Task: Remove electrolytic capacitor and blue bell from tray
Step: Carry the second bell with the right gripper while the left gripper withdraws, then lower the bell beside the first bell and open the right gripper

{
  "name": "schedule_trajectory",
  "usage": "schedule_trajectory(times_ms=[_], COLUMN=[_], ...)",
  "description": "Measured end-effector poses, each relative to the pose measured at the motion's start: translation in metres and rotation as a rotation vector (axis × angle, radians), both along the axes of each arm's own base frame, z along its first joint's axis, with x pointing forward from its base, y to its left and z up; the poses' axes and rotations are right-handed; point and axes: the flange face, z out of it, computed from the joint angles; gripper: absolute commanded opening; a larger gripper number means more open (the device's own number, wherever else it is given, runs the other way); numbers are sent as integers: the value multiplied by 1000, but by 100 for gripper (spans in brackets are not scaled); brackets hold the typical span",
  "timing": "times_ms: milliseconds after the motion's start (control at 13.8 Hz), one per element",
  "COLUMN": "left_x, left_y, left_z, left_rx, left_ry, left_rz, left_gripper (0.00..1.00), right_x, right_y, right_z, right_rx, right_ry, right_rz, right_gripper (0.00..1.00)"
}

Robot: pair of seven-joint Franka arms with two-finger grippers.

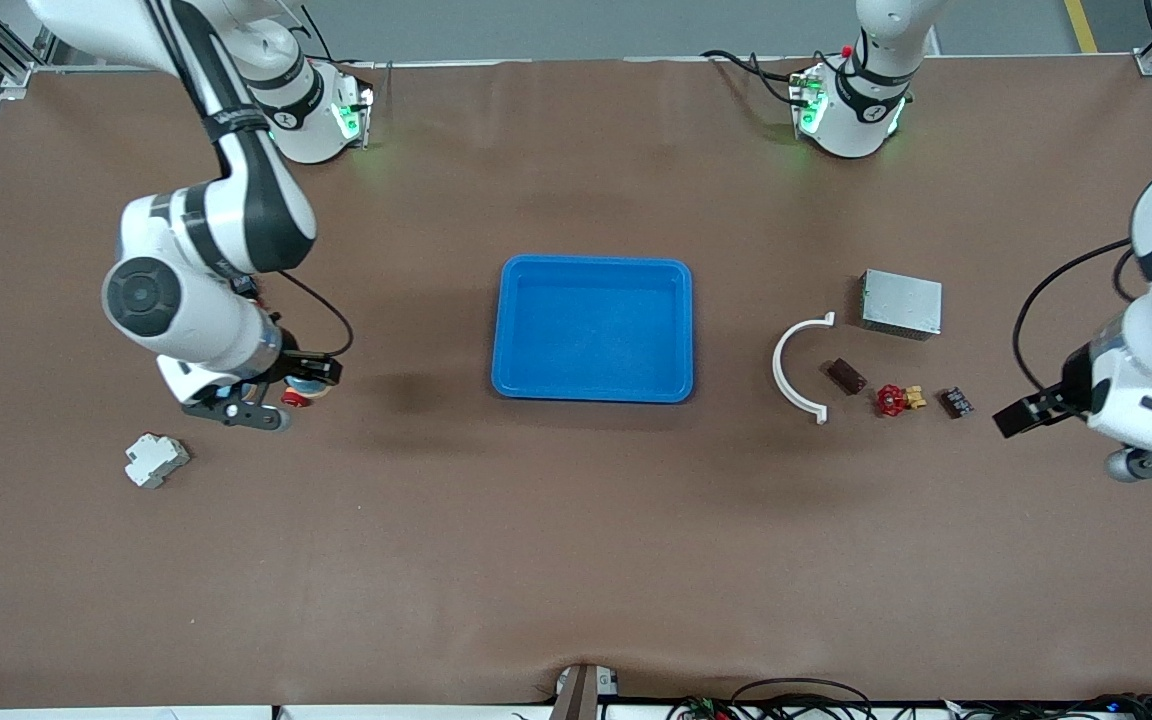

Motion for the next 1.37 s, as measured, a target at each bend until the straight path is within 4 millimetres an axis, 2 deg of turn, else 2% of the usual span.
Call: schedule_trajectory(times_ms=[289, 434, 651, 796, 940, 1230, 1374], left_x=[-10, -20, -35, -45, -54, -78, -94], left_y=[-1, -18, -48, -60, -67, -69, -61], left_z=[45, 68, 91, 106, 116, 126, 130], left_rx=[35, 58, 76, 77, 44, -54, -80], left_ry=[-10, -39, -59, -76, -74, 19, 41], left_rz=[-125, -151, -190, -197, -190, -180, -189], left_gripper=[100, 100, 100, 100, 100, 100, 100], right_x=[11, 17, 23, 27, 34, 46, 51], right_y=[-61, -89, -126, -139, -143, -166, -174], right_z=[-2, -1, -11, -26, -41, -75, -87], right_rx=[17, 21, 22, 21, 19, 16, 12], right_ry=[-39, -72, -96, -91, -96, -86, -94], right_rz=[91, 127, 163, 171, 187, 198, 198], right_gripper=[0, 0, 0, 0, 0, 0, 0])
